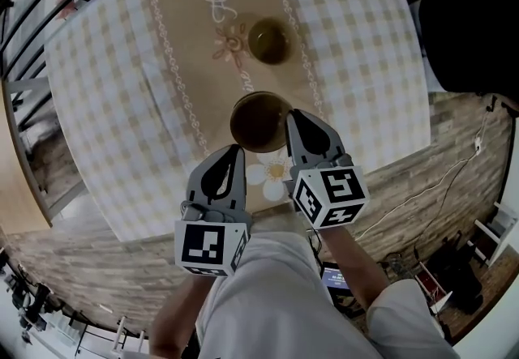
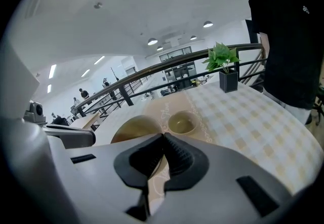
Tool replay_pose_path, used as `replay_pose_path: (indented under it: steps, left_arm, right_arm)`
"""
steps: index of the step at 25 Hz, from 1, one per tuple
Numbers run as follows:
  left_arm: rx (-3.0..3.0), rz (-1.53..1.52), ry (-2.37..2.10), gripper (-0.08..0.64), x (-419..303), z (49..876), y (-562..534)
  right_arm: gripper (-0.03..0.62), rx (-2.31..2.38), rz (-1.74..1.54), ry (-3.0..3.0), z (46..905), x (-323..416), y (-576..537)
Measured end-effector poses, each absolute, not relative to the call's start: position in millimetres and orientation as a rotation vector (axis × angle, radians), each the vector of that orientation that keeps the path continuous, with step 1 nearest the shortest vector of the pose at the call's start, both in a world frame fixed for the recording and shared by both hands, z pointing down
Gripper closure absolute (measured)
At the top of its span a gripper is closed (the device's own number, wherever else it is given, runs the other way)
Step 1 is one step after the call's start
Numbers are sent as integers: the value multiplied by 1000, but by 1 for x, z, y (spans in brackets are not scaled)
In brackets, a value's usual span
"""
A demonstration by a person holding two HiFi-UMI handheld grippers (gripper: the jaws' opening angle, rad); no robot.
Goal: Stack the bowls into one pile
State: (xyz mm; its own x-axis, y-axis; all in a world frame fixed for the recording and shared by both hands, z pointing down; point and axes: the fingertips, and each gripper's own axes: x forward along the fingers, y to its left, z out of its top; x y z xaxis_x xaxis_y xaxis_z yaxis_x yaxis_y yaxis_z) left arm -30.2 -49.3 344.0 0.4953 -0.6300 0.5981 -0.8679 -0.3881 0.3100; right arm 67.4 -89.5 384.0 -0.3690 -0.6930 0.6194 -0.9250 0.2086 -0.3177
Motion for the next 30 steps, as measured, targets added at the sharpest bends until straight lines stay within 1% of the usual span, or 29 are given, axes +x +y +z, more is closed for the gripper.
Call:
replay_pose_path:
  steps: [11,16,30]
  left_arm:
    - [2140,545,-1239,541,4,346,-98]
    - [2119,511,-1278,541,13,344,-120]
    - [2072,525,-1329,541,25,373,-163]
  right_arm:
    - [551,1560,961,-2162,381,97,-144]
    - [552,1554,946,-2175,382,107,-169]
    - [551,1542,935,-2184,412,118,-219]
